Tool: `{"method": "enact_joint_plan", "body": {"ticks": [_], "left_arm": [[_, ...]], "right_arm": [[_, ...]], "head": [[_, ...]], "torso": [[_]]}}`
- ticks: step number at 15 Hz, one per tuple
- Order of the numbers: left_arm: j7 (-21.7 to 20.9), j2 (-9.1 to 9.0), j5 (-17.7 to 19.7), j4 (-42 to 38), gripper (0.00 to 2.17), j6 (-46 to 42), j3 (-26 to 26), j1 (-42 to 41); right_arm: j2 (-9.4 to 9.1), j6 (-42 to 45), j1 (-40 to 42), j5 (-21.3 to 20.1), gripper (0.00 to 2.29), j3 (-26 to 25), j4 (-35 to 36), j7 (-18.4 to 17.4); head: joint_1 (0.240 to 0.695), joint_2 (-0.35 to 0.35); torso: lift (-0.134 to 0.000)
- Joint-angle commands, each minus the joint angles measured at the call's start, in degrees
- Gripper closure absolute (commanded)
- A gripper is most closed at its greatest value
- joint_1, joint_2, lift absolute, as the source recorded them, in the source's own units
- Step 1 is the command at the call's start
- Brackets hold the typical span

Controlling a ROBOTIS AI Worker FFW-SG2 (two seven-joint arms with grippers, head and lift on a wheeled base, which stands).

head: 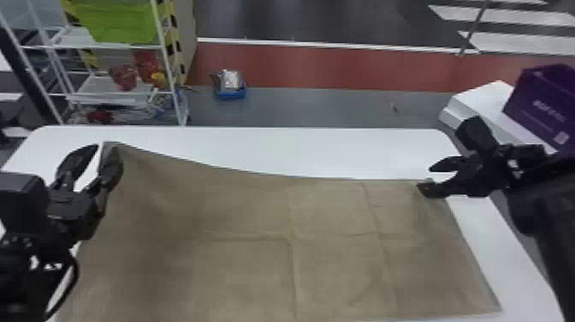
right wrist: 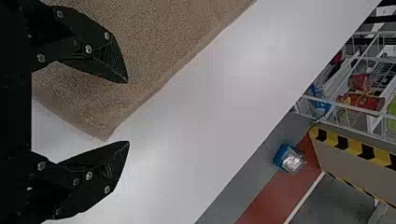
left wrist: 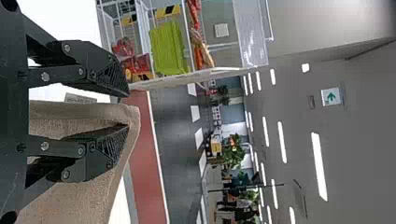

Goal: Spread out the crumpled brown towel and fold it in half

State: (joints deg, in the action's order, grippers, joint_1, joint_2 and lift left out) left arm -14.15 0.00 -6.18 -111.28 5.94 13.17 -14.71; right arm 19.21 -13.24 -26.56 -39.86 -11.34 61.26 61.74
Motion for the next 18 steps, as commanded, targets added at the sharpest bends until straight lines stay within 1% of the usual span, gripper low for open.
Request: {"method": "enact_joint_plan", "body": {"ticks": [1,4,8,10,11,13,15,16,18], "left_arm": [[-0.01,-0.15,-0.15,0.01,0.79,0.0,-0.08,-0.23],[-0.01,-0.15,-0.24,-0.08,0.79,-0.18,-0.17,-0.49],[0.08,-0.15,-0.32,-0.08,0.79,-0.36,-0.34,-0.58],[0.17,-0.15,-0.67,-0.08,0.79,-0.36,-0.43,-0.58],[0.17,-0.15,-0.67,-0.08,0.79,-0.36,-0.61,-0.58],[0.17,-0.15,-0.76,-0.08,0.79,-0.36,-0.69,-0.58],[0.17,-0.15,-1.29,-0.08,0.79,-0.36,-0.78,-0.67],[0.26,-0.15,-1.55,-0.08,0.79,-0.18,-0.87,-0.67],[0.26,-0.15,-1.55,-0.26,0.79,-0.18,-0.87,-0.76]], "right_arm": [[0.75,-0.08,-1.39,-0.05,0.62,0.18,-2.99,-0.04],[1.54,-0.08,-2.26,1.19,0.64,0.09,-4.66,-0.39],[2.24,-0.08,-3.67,1.71,0.64,-0.08,-8.09,-0.57],[2.41,-0.26,-3.93,1.8,0.65,-0.08,-8.61,-0.48],[2.5,-0.43,-3.93,2.15,0.69,-0.08,-8.61,-0.22],[2.68,-0.78,-3.93,2.86,1.0,0.09,-8.61,0.05],[3.03,-1.14,-3.85,4.0,1.36,-0.08,-8.35,1.54],[3.12,-1.14,-3.06,4.7,1.43,-0.52,-7.38,1.89],[3.47,-0.96,0.2,6.46,1.45,-2.81,-2.64,3.3]], "head": [[0.695,-0.088],[0.695,-0.101],[0.695,-0.112],[0.695,-0.119],[0.695,-0.12],[0.695,-0.121],[0.695,-0.123],[0.695,-0.125],[0.695,-0.122]], "torso": [[-0.124],[-0.124],[-0.124],[-0.124],[-0.124],[-0.124],[-0.124],[-0.124],[-0.124]]}}
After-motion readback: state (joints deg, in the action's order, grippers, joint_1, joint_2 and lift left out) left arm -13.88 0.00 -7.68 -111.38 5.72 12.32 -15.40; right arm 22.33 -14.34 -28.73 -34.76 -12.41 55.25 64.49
